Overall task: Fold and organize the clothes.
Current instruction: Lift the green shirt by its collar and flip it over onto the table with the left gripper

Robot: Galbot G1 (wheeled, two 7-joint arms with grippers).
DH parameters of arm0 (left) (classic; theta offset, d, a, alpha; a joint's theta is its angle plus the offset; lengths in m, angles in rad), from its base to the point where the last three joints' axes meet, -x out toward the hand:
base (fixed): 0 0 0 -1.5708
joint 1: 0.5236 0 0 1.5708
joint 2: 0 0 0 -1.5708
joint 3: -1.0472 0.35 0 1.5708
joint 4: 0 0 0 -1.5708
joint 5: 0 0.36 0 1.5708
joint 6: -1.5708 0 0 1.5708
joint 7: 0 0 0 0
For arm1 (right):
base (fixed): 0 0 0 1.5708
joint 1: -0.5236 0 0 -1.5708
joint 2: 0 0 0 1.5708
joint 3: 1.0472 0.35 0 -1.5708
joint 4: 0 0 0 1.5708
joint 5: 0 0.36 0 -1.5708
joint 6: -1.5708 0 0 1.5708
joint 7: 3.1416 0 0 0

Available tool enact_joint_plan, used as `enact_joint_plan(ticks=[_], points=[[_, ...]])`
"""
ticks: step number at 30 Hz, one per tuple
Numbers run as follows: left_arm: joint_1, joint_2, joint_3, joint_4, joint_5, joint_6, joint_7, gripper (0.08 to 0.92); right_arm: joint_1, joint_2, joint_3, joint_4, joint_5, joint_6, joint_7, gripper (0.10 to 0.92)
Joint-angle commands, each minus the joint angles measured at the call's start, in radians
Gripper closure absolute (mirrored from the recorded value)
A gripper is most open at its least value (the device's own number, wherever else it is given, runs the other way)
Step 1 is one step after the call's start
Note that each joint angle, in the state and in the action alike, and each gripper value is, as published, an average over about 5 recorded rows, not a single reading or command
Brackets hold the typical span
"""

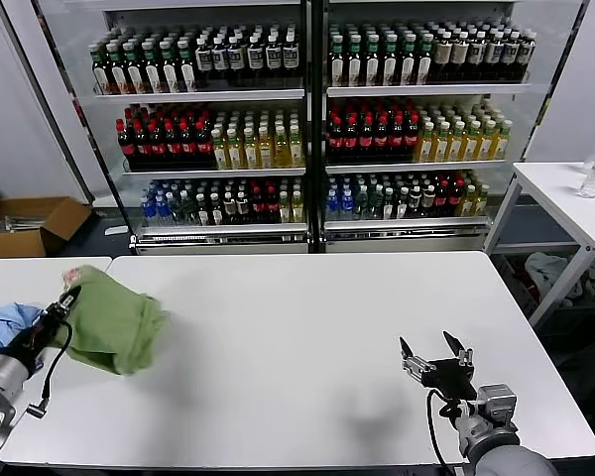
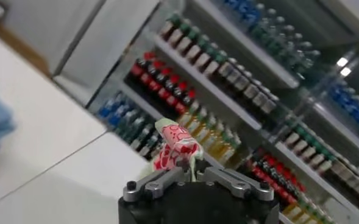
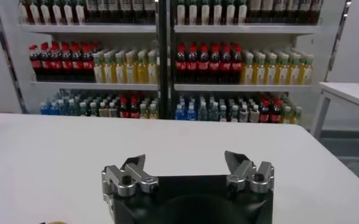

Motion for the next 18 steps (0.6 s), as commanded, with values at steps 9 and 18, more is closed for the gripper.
enact_joint_plan(ticks=[9,18], points=[[-0.212,-0.242,0.708,-0.031,0.376,-0.023,-0.096,0.897,-0.007,0.014,0.012,0.034,-0.024,0.022,-0.007,0.203],[-0.307,-0.322,0.858,0.031,0.534,-0.013,-0.089,0.897,0.011,0.011,0.010,0.021,-0.016,0.038,-0.010,0.203]])
